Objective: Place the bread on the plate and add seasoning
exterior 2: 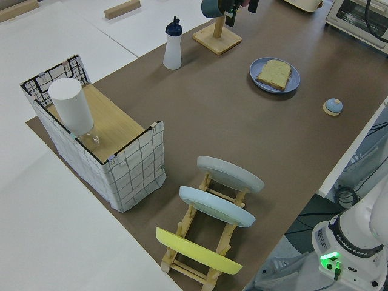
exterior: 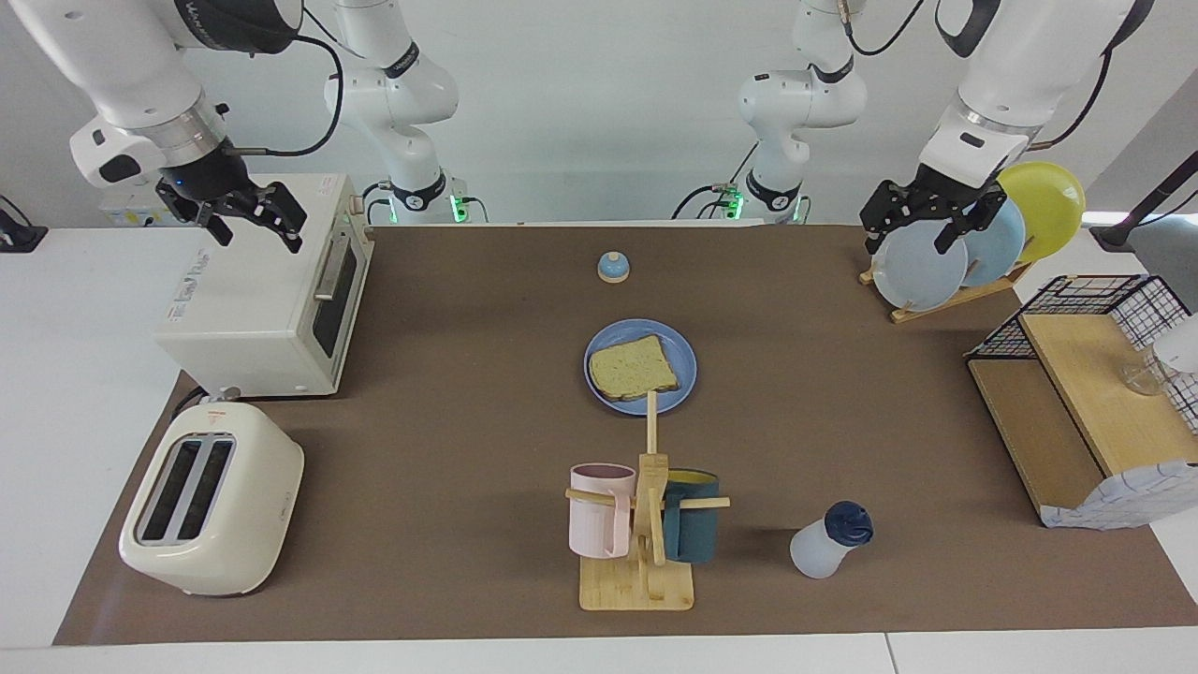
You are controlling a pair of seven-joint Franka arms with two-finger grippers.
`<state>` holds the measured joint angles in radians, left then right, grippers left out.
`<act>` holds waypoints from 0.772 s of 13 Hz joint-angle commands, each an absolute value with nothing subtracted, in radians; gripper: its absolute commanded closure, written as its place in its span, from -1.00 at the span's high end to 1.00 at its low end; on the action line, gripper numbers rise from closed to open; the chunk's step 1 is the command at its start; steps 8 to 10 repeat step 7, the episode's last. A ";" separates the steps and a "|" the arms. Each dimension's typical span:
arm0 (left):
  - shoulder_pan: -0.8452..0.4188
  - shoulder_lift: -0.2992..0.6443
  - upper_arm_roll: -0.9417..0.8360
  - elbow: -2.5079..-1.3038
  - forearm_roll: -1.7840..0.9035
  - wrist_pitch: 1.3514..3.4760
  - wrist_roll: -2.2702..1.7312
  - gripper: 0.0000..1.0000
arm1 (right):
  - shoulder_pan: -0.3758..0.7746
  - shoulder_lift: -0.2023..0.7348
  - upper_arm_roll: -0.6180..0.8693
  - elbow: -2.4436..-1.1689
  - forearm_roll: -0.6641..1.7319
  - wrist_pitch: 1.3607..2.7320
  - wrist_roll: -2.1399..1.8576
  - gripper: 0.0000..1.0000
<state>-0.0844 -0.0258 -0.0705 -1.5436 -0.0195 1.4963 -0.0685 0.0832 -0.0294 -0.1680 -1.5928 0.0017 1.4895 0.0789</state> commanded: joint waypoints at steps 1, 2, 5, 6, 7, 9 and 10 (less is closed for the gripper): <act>-0.071 -0.063 -0.075 -1.642 -0.031 1.554 -0.058 1.00 | 0.075 -0.051 -0.164 -1.618 -0.002 1.503 0.075 1.00; -0.071 -0.064 -0.074 -1.643 -0.031 1.549 -0.058 1.00 | 0.075 -0.051 -0.164 -1.618 -0.002 1.503 0.075 1.00; -0.071 -0.057 -0.074 -1.620 -0.029 1.539 -0.052 1.00 | 0.075 -0.051 -0.164 -1.618 -0.002 1.503 0.075 1.00; -0.069 -0.057 -0.074 -1.620 -0.029 1.536 -0.052 1.00 | 0.075 -0.051 -0.164 -1.618 -0.002 1.503 0.075 1.00; -0.068 -0.057 -0.074 -1.618 -0.029 1.539 -0.051 1.00 | 0.075 -0.051 -0.164 -1.618 -0.002 1.503 0.075 1.00; -0.068 -0.057 -0.074 -1.618 -0.029 1.539 -0.051 1.00 | 0.075 -0.051 -0.164 -1.618 -0.002 1.503 0.075 1.00; -0.068 -0.057 -0.074 -1.618 -0.029 1.539 -0.051 1.00 | 0.075 -0.051 -0.164 -1.618 -0.002 1.503 0.075 1.00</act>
